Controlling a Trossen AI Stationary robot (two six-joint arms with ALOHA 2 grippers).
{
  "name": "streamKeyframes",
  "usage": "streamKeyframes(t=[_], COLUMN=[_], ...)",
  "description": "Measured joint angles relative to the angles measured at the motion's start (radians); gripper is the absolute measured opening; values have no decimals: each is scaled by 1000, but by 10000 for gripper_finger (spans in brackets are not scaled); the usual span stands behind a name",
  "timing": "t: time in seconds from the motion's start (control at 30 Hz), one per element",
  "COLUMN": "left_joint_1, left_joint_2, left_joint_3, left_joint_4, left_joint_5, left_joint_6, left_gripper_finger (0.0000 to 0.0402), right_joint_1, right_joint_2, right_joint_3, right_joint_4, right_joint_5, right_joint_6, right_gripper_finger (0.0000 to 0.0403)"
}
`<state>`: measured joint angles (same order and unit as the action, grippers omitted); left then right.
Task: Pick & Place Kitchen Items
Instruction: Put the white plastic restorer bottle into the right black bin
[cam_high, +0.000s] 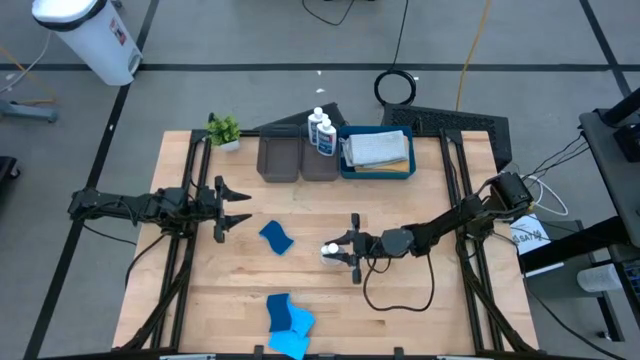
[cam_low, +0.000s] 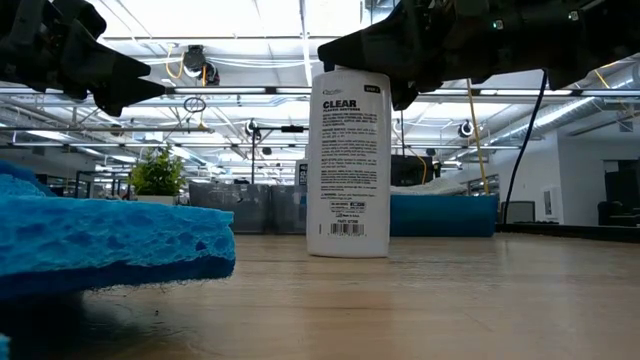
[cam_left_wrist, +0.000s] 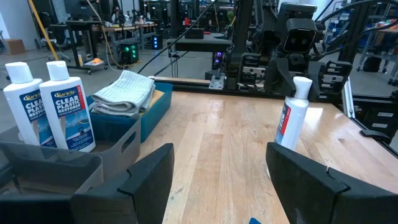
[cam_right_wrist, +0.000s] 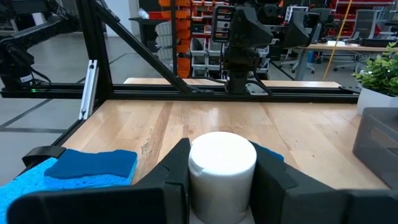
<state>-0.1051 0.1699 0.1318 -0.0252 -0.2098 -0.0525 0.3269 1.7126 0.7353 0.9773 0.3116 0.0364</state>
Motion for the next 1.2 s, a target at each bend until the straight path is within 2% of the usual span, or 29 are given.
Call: streamKeyframes(t=[0.2, 0.33, 0.83, 1.03, 1.2], left_joint_1=[0, 0, 0, 0, 0], left_joint_2=[0, 0, 0, 0, 0], left_joint_3=[0, 0, 0, 0, 0], left_joint_4=[0, 0, 0, 0, 0], left_joint_5=[0, 0, 0, 0, 0], left_joint_6=[0, 0, 0, 0, 0], left_gripper_finger=[257, 257, 257, 257, 257], right_joint_1=[0, 0, -35, -102, -160], right_joint_2=[0, 0, 0, 3, 2], right_joint_3=[0, 0, 0, 67, 187], right_joint_4=[-2, -2, 8, -17, -181], right_joint_5=[0, 0, -3, -120, -184], right_joint_6=[0, 0, 91, 117, 89], right_gripper_finger=[100, 85, 85, 86, 87])
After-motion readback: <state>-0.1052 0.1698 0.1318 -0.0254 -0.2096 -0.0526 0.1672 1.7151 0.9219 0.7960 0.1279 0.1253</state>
